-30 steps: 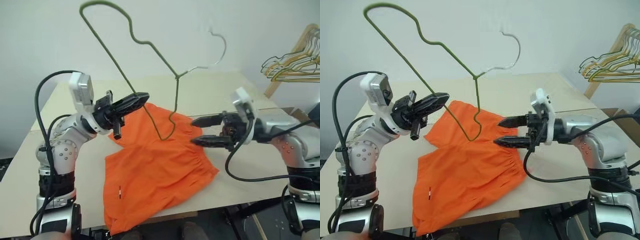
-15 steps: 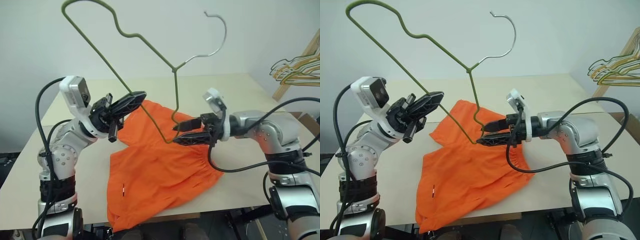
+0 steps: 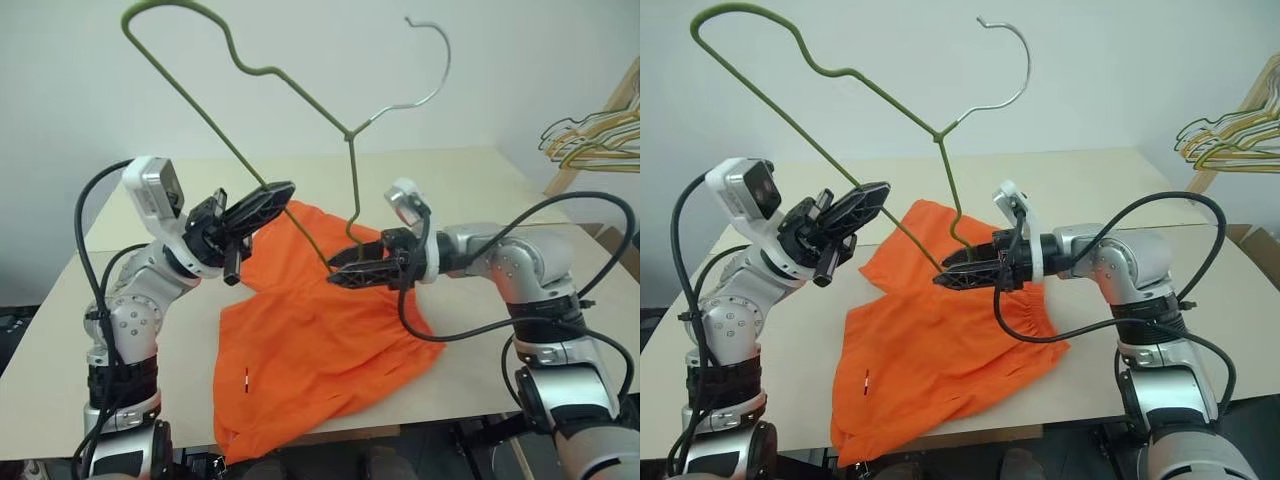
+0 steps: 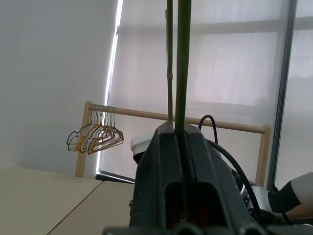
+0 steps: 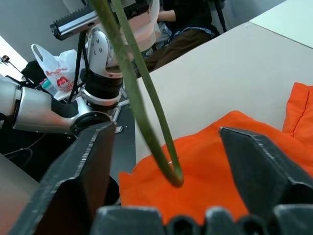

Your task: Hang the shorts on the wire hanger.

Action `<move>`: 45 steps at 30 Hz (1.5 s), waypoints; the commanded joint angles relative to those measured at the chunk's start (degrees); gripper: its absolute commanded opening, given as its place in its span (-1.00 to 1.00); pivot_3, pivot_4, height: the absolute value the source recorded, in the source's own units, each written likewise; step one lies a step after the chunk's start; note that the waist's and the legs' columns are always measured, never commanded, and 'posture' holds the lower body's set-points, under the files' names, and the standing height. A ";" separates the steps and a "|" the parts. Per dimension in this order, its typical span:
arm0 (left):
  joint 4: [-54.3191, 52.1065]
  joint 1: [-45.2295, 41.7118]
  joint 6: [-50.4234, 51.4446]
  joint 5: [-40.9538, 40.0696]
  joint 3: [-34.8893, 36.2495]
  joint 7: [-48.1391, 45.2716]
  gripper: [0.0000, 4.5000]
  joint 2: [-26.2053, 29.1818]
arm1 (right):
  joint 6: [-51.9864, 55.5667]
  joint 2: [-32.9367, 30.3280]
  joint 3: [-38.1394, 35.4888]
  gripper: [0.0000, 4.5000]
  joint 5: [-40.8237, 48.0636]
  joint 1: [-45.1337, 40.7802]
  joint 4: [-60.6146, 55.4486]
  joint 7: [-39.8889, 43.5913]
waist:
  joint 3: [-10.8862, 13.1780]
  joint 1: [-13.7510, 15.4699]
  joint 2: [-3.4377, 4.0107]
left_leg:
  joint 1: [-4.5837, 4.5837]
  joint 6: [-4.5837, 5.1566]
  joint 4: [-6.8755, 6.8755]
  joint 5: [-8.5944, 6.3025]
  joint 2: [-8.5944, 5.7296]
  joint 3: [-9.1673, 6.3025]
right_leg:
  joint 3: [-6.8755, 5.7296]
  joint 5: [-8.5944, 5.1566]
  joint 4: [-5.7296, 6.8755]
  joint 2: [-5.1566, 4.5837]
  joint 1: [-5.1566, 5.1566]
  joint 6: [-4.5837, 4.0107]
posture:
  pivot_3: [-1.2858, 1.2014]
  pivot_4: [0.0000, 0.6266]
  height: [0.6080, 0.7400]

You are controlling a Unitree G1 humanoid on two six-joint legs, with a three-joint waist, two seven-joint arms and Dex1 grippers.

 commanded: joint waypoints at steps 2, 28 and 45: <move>-0.85 -0.14 -1.17 -0.07 0.22 0.00 -1.00 -0.06 | 0.09 -0.34 -1.61 0.01 1.12 -1.34 -0.09 0.21 | 0.00 -0.09 0.00 | 0.00 0.00 0.00 0.00 0.00 0.01 | 0.00 0.00 0.00 0.00 0.00 0.00 | 0.03 -1.00 1.00; -3.12 11.43 -0.81 19.36 -9.84 5.50 0.99 9.09 | 7.00 -9.13 -14.39 -1.00 7.25 7.60 -1.97 -5.35 | -0.04 0.44 -0.06 | -0.11 -0.02 -0.04 0.00 0.00 0.11 | -0.10 0.00 -0.05 0.00 -0.03 0.00 | 0.02 -1.00 1.00; -9.18 12.16 -13.08 38.94 -21.41 -1.62 0.99 16.89 | 10.05 -43.18 -12.76 -1.00 1.35 42.72 9.46 11.69 | -0.15 0.00 0.05 | 0.02 0.36 0.01 -0.21 0.01 0.33 | 0.53 -0.04 -0.24 0.01 -0.08 0.03 | -0.06 -1.00 1.00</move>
